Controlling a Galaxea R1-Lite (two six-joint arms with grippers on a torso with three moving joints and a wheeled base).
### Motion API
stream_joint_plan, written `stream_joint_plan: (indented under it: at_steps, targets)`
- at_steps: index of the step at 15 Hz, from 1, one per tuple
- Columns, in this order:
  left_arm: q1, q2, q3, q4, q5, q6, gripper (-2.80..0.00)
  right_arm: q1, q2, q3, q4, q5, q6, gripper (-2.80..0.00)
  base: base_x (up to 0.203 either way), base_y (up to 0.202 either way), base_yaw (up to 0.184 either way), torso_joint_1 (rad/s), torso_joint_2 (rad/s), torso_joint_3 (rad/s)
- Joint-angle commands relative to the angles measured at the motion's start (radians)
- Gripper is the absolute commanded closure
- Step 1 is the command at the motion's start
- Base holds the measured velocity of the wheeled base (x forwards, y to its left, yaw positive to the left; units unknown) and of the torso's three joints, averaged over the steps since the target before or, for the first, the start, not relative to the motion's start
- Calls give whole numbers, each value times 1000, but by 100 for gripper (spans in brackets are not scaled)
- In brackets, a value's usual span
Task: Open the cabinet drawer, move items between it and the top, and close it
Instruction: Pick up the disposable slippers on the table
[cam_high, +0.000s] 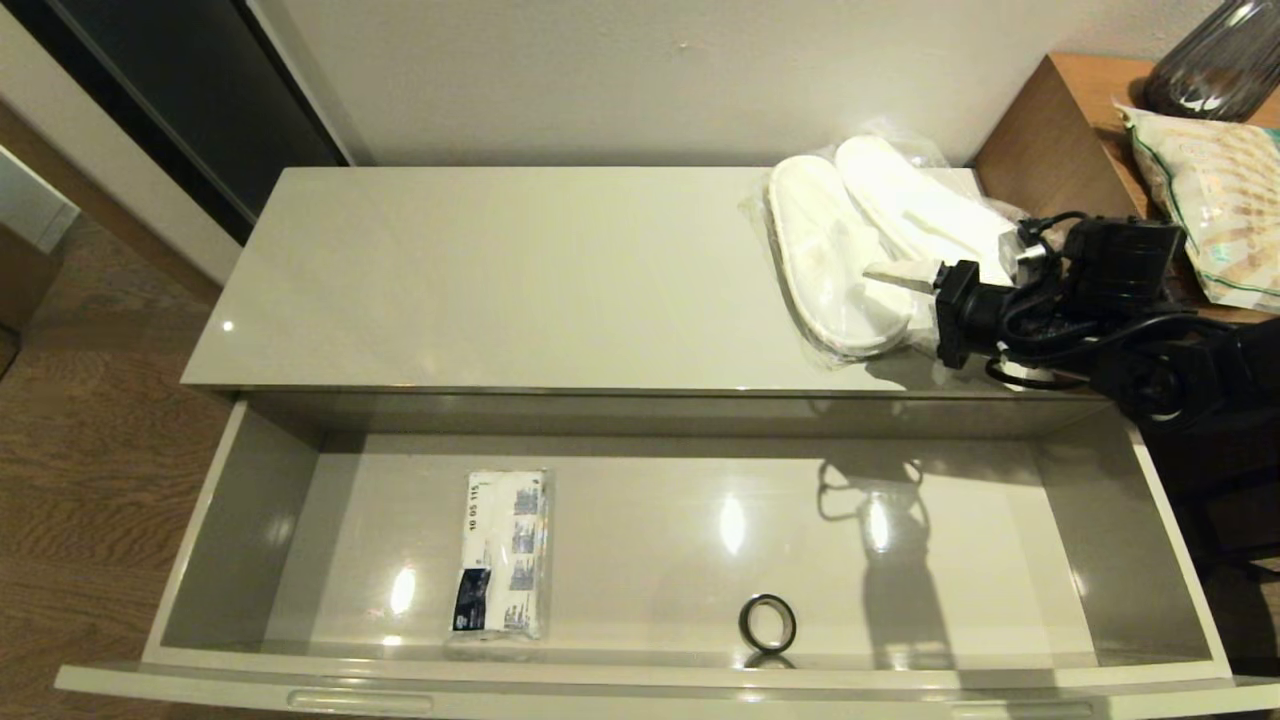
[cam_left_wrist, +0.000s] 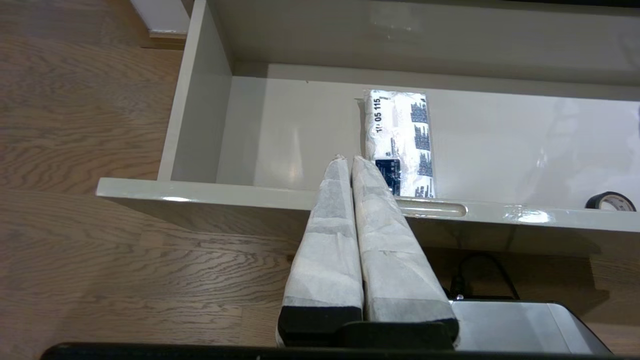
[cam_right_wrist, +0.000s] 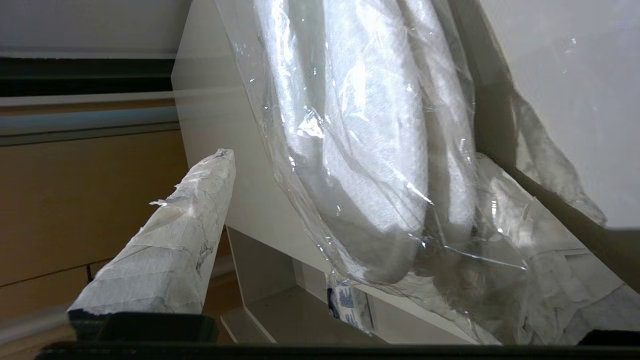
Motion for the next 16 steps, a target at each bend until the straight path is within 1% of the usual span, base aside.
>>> stream_joint_plan:
  at_steps: [1, 2, 9, 11, 13, 16]
  targets:
    - [0, 0, 0, 0, 0, 0, 0, 30, 76, -28, 5, -2, 3, -17, 0, 0, 0, 0, 0, 0]
    - [0, 0, 0, 0, 0, 0, 0, 42, 87, -35, 6, -7, 4, 0, 0, 0, 0, 0, 0, 0]
    - [0, 0, 0, 0, 0, 0, 0, 42, 65, 30, -48, -7, 3, 0, 0, 0, 0, 0, 0, 0]
    - [0, 0, 0, 0, 0, 0, 0, 43, -10, 57, -38, -7, 6, 0, 0, 0, 0, 0, 0, 0]
    - [0, 0, 0, 0, 0, 0, 0, 45, -108, 78, 9, -7, 6, 0, 0, 0, 0, 0, 0, 0]
    - [0, 0, 0, 0, 0, 0, 0, 58, -280, 103, 167, -7, 2, 0, 0, 0, 0, 0, 0, 0]
